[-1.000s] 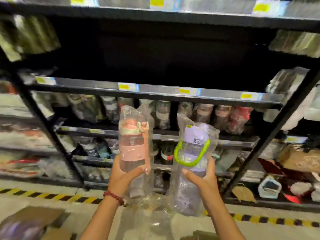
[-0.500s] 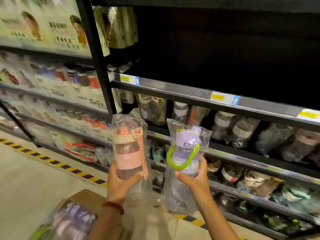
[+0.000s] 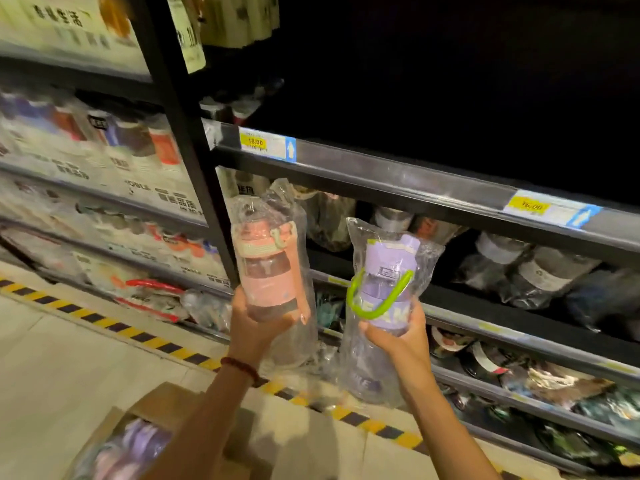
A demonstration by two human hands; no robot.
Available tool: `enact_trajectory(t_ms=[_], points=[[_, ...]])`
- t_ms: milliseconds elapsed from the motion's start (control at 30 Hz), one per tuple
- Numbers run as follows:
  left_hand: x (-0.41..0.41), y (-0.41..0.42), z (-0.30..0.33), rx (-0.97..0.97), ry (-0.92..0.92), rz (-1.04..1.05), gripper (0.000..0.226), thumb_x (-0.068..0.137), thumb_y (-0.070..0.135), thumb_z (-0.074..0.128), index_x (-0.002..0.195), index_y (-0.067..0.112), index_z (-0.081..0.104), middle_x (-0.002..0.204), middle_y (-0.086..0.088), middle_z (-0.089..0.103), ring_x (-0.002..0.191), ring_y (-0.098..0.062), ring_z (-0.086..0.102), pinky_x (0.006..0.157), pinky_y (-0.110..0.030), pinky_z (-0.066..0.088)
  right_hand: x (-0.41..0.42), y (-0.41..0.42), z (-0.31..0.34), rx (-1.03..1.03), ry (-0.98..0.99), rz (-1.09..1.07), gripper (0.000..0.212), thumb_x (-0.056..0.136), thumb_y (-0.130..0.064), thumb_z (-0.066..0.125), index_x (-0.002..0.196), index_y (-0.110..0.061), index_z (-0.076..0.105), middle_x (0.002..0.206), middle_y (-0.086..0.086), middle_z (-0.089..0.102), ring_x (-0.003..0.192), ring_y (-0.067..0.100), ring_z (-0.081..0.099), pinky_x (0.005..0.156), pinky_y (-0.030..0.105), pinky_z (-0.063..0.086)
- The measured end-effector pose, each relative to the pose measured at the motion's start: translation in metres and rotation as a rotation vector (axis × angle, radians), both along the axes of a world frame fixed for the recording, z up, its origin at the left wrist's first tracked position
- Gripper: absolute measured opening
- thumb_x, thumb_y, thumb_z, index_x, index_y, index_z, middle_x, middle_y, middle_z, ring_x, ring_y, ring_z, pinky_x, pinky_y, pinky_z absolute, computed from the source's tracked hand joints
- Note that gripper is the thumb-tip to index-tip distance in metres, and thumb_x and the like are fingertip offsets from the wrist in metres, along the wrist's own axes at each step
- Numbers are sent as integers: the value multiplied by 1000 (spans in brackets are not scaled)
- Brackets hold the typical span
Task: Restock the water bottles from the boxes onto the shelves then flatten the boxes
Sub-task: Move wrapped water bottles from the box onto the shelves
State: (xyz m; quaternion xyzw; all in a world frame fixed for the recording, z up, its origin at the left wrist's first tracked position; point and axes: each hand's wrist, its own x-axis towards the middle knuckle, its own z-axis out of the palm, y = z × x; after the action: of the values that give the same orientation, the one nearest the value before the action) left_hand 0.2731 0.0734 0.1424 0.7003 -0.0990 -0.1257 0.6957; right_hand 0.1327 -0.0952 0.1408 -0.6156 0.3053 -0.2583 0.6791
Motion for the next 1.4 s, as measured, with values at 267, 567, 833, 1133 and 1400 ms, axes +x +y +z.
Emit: enact_trajectory(t_ms=[267, 567, 833, 1133, 1400], points=[[40, -59, -25, -35, 21, -16, 93, 29, 38, 84, 112, 29, 42, 110, 6, 55, 92, 10, 59, 74, -12, 51, 34, -51, -25, -85, 32, -34, 71, 54, -20, 78, 115, -32, 45, 107, -9, 58, 89, -3, 61, 68, 14, 50], [83, -95, -49, -76, -6, -114, 117, 38, 27, 87, 138, 5, 31, 133, -15, 49, 121, -23, 52, 92, -32, 52, 67, -60, -34, -172, 38, -87, 80, 43, -41, 77, 115, -39, 43, 111, -10, 55, 95, 1, 60, 71, 19, 51], [90, -126, -54, -93, 51, -241, 87, 58, -19, 76, 134, -8, 36, 127, -17, 49, 92, 0, 60, 71, -9, 51, 55, -65, -34, -308, 92, -215, 89, 44, -45, 75, 124, -27, 42, 112, -13, 53, 95, -6, 56, 70, 9, 47], [109, -159, -70, 78, 9, -334, 35, 82, -20, 55, 112, -1, 53, 103, -8, 66, 76, 5, 66, 74, -10, 50, 49, -71, -38, -360, 127, -337, 85, 48, -40, 76, 124, -28, 40, 115, -5, 53, 102, 6, 57, 77, 19, 48], [165, -131, -65, 121, -154, -214, 106, 45, 44, 88, 127, -7, 44, 125, -17, 57, 118, -21, 55, 106, -33, 42, 82, -68, -42, -365, 90, -309, 86, 51, -40, 77, 127, -21, 40, 118, -1, 53, 106, 11, 57, 84, 25, 50]])
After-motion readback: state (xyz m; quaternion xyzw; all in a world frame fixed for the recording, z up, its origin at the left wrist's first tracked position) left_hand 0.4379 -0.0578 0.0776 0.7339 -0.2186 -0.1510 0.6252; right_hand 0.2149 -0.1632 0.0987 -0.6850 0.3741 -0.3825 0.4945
